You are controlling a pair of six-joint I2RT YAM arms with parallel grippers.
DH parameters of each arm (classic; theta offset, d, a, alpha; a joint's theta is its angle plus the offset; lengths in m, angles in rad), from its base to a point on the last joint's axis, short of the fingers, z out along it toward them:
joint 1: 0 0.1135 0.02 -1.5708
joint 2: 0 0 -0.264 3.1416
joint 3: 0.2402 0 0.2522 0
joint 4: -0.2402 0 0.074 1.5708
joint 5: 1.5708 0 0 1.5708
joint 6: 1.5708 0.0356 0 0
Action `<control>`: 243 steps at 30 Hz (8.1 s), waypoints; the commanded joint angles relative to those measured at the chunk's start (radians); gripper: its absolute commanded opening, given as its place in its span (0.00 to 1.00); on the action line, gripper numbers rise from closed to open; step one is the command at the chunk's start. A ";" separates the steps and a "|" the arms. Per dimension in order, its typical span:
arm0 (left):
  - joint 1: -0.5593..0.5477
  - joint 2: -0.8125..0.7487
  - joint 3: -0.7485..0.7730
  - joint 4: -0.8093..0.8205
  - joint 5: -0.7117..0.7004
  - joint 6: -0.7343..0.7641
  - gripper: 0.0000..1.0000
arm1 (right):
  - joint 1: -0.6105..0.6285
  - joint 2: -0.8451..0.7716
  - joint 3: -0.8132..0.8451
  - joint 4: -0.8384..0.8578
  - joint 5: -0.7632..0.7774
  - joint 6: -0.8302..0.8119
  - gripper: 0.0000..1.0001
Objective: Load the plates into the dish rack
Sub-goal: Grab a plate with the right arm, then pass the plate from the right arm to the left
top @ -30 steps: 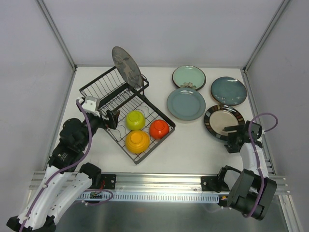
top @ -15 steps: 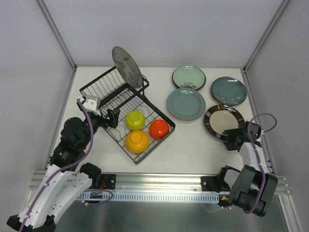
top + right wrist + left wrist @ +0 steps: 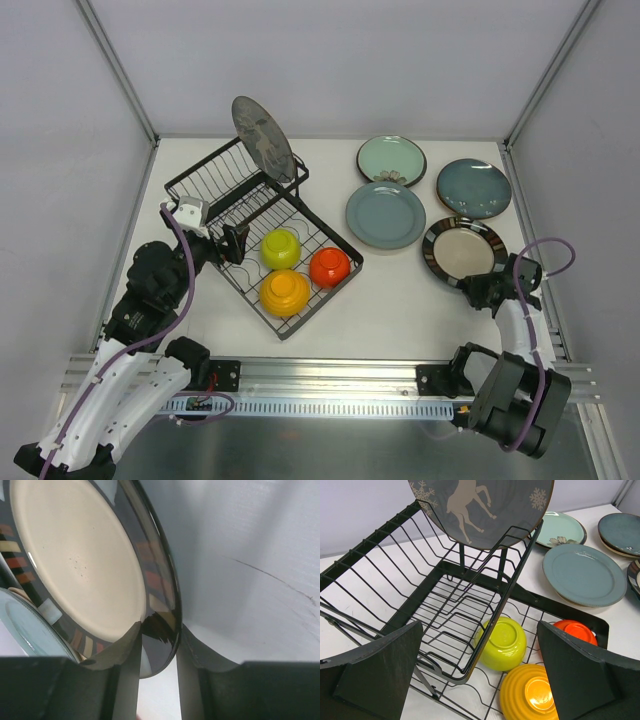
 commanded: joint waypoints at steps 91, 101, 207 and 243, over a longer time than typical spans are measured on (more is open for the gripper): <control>0.011 0.025 -0.022 -0.056 0.057 -0.003 0.99 | 0.008 -0.204 0.204 -0.476 0.108 -0.197 0.03; 0.011 0.033 -0.024 -0.056 0.060 -0.003 0.99 | -0.001 -0.227 0.117 -0.445 0.102 -0.187 0.08; -0.604 0.642 0.381 0.106 0.140 0.281 0.99 | 0.276 -0.094 0.732 -0.438 -0.260 -0.388 0.01; -0.878 1.152 0.588 0.306 -0.133 0.666 0.70 | 0.350 -0.119 0.773 -0.459 -0.293 -0.364 0.01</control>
